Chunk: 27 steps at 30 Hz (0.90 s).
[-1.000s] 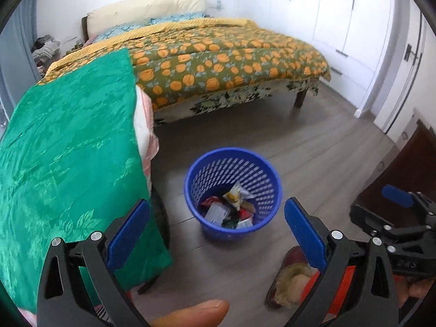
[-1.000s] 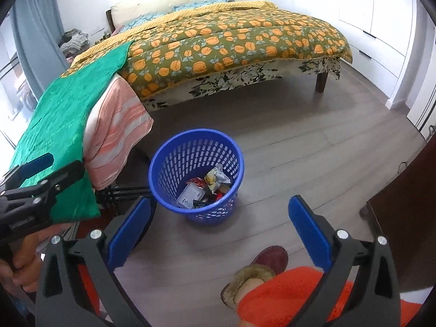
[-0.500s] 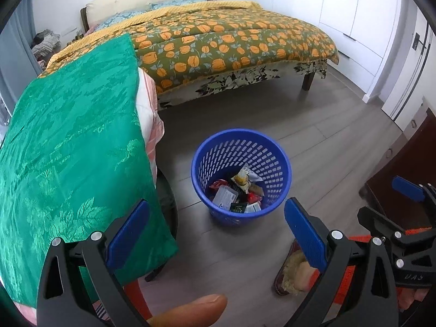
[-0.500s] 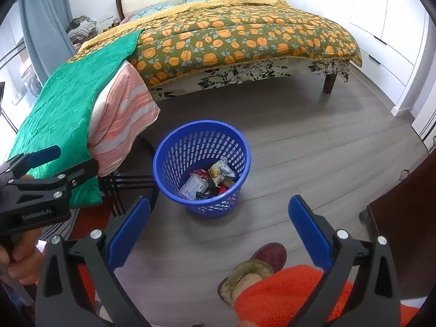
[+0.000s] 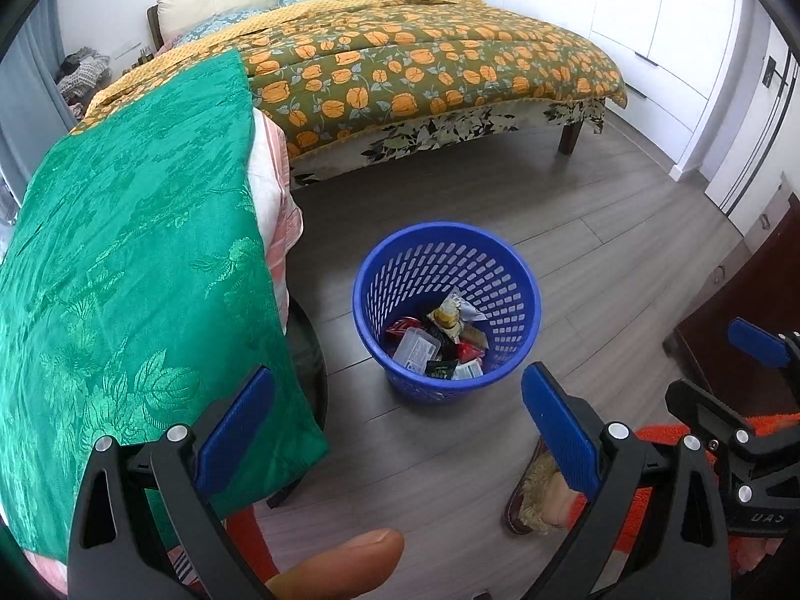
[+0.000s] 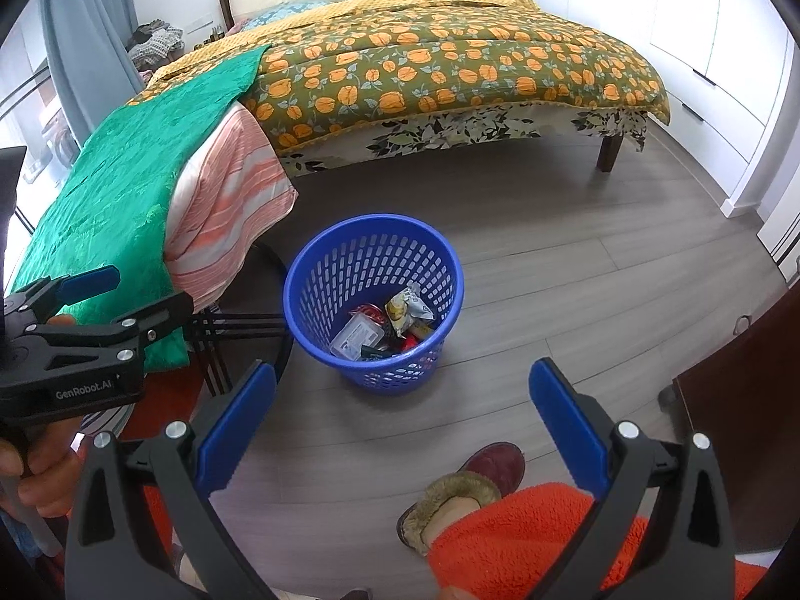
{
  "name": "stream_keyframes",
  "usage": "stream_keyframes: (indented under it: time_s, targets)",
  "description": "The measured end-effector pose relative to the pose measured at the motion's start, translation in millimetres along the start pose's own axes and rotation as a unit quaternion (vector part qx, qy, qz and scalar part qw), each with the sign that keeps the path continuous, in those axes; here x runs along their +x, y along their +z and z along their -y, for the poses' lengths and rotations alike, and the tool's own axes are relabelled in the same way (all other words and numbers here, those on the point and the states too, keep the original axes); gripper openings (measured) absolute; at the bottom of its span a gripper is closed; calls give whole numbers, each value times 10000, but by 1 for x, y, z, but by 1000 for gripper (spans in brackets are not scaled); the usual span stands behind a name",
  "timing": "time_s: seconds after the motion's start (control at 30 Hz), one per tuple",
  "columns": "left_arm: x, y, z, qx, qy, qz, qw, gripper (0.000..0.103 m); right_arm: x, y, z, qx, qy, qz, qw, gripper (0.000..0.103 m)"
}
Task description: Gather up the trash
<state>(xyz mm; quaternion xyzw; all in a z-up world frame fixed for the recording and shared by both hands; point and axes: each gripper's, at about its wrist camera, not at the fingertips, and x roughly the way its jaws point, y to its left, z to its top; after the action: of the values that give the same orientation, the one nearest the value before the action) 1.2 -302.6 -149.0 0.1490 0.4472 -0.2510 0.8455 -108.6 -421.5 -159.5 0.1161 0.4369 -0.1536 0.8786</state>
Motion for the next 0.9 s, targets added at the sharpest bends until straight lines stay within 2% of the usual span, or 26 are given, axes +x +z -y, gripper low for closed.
stream_keyframes:
  time_s: [0.9]
  targets:
    - [4, -2, -5, -16, 67, -19, 10000, 98, 0, 0, 1, 14, -1, -1, 10000, 98]
